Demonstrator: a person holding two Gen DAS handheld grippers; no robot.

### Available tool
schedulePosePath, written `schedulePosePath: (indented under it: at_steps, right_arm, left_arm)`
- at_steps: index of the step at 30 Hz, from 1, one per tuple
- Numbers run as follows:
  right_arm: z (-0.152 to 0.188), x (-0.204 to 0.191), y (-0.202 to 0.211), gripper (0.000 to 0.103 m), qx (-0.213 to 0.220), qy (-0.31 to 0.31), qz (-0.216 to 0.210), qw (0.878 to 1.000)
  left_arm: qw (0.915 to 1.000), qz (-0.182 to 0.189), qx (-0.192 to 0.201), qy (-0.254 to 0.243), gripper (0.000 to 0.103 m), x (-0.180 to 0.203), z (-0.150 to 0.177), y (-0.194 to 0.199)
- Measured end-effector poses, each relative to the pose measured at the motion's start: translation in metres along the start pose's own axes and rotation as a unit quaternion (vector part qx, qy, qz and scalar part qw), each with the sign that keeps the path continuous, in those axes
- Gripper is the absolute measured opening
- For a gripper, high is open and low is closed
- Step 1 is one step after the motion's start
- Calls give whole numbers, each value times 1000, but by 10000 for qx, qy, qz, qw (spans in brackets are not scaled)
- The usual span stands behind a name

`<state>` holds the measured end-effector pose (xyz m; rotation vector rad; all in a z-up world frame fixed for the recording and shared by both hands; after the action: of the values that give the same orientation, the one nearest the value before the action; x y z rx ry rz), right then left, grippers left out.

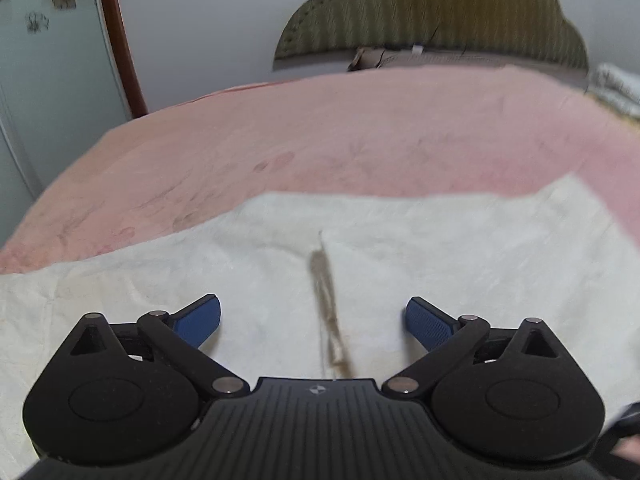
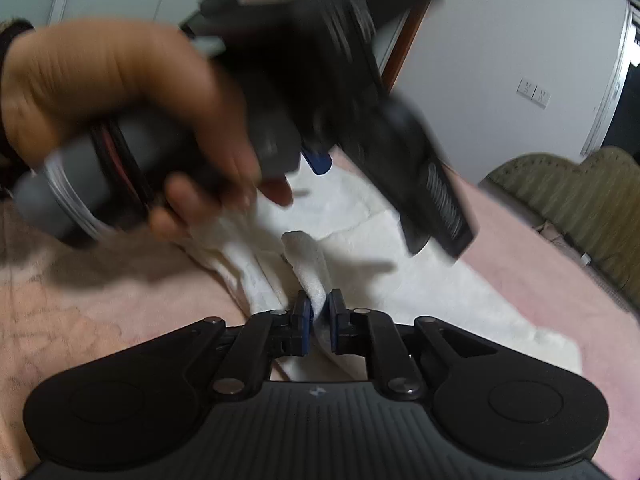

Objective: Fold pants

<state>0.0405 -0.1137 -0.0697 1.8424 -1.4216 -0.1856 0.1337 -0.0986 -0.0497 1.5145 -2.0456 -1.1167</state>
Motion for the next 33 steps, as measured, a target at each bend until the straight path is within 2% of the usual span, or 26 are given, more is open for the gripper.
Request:
schedulePosePath:
  at_steps: [2,4,5,7,8,11,13,14,15,16,19,21,22,25,27,30,31,32,33]
  right_arm:
    - [0,12,16,11,-135,12,-372,9992]
    - [0,39,43,11,44,-268,-706,9971]
    - [-1,57,53,11,120,-497,-661,9965]
    - [0,102,60,11,164,-1096,-136,9937]
    - [4,122,55,12,53,-1359,112,9906]
    - [26,171,9,12,-574,-1973,307,9782]
    - [49,187,-27,11,-1181,-2231,516,9662]
    - [56,187,-32,12,-1257,-2230,582,9649]
    - [60,183,-25,12,-1084,-2198,639,9674]
    - [63,179,-20,12,-1143,-2153,656,9676]
    - [65,160,11,13,-1024,-1942,936,9711]
    - [68,149,26,13,-837,-2016,577,9742]
    - [73,144,25,13,-950,-1995,413,9744]
    - [84,127,25,12,-1235,-1507,484,9796]
    - [78,129,32,13,-1358,-1467,521,9784]
    - [64,127,42,13,-932,-1698,400,9802]
    - [63,128,40,17,-831,-1858,299,9786]
    - [65,128,34,26,-851,-1972,251,9763]
    - [70,125,27,30,-1031,-1943,261,9752]
  left_arm:
    - [10000,12,90,-7,103,0,7,-3]
    - [9999,0,138,34,103,-1,9,-4]
    - [9999,-43,137,64,103,-2,9,-5]
    - [9997,-98,168,120,103,-1,12,-6]
    - [9997,-99,185,151,103,-2,13,-4]
    - [9994,-17,181,280,103,-5,15,-5]
    - [9993,46,174,335,103,-6,17,-5]
    - [9992,64,188,351,103,-7,19,-5]
    - [9991,70,186,367,103,-7,18,-5]
    - [9991,42,176,384,103,-7,18,-3]
    - [9984,-70,268,492,96,-6,16,14]
    - [9988,-13,401,296,99,-2,16,25]
    - [9993,-40,359,139,99,1,19,27]
    - [9990,-199,311,-234,101,4,32,25]
    - [9991,-197,363,-102,101,-1,37,28]
    - [9989,-162,416,111,101,-7,38,36]
    - [9988,-202,446,57,102,-6,40,40]
    - [9985,-254,470,-70,103,-5,42,41]
    - [9980,-313,497,-241,103,-5,45,42]
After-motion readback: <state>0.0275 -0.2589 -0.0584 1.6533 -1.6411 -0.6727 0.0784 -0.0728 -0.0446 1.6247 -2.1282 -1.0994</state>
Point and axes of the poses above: each gripper's, at about its wrist camera, not at the fingertips, and y roughly against the way its jaws point, x to its right, z to its underside, the point moved 5 cm from there along -y, roughly the way its jaws point, and after that the axes turned 10 degrees about -x, right-handed, at the moved point
